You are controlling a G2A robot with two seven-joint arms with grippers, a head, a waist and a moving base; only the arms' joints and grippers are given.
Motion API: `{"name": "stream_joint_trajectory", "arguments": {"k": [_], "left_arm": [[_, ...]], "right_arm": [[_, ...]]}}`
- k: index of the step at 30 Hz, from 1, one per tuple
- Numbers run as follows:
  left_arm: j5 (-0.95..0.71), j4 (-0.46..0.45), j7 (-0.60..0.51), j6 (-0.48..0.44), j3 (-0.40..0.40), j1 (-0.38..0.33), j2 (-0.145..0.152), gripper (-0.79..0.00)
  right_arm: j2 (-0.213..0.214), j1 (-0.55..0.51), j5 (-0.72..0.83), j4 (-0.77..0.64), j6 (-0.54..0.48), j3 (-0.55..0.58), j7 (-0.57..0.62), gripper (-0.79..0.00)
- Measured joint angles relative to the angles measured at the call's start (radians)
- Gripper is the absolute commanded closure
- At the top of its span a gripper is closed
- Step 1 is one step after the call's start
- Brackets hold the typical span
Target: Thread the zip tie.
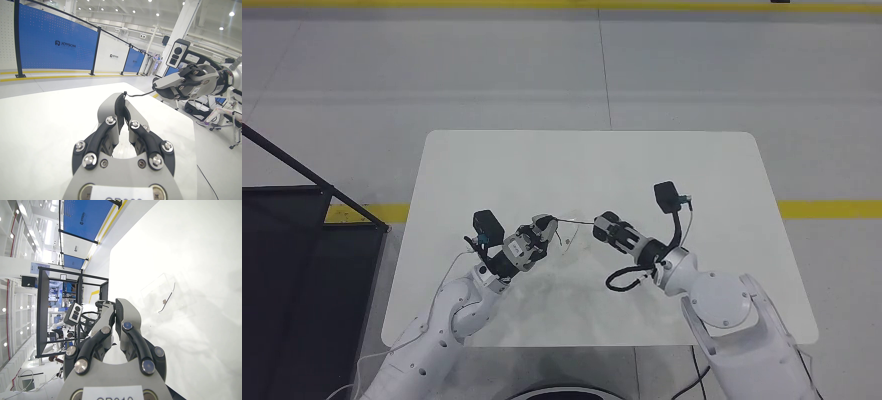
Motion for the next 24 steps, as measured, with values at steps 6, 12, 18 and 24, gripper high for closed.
{"name": "stream_joint_trajectory", "arguments": {"k": [6, 12, 18, 24], "left_arm": [[0.000, 0.000, 0.000, 0.000, 0.000, 0.000, 0.000, 0.000], [0.000, 0.000, 0.000, 0.000, 0.000, 0.000, 0.000, 0.000], [0.000, 0.000, 0.000, 0.000, 0.000, 0.000, 0.000, 0.000], [0.000, 0.000, 0.000, 0.000, 0.000, 0.000, 0.000, 0.000]], "right_arm": [[-0.001, 0.004, -0.003, 0.003, 0.005, -0.004, 0.002, 0.000], [0.000, -0.004, 0.000, 0.004, 0.003, 0.002, 0.002, 0.000], [0.002, -0.012, 0.001, -0.002, 0.004, 0.010, 0.002, 0.000], [0.002, -0.017, 0.006, -0.005, 0.000, 0.014, 0.001, 0.000]]}}
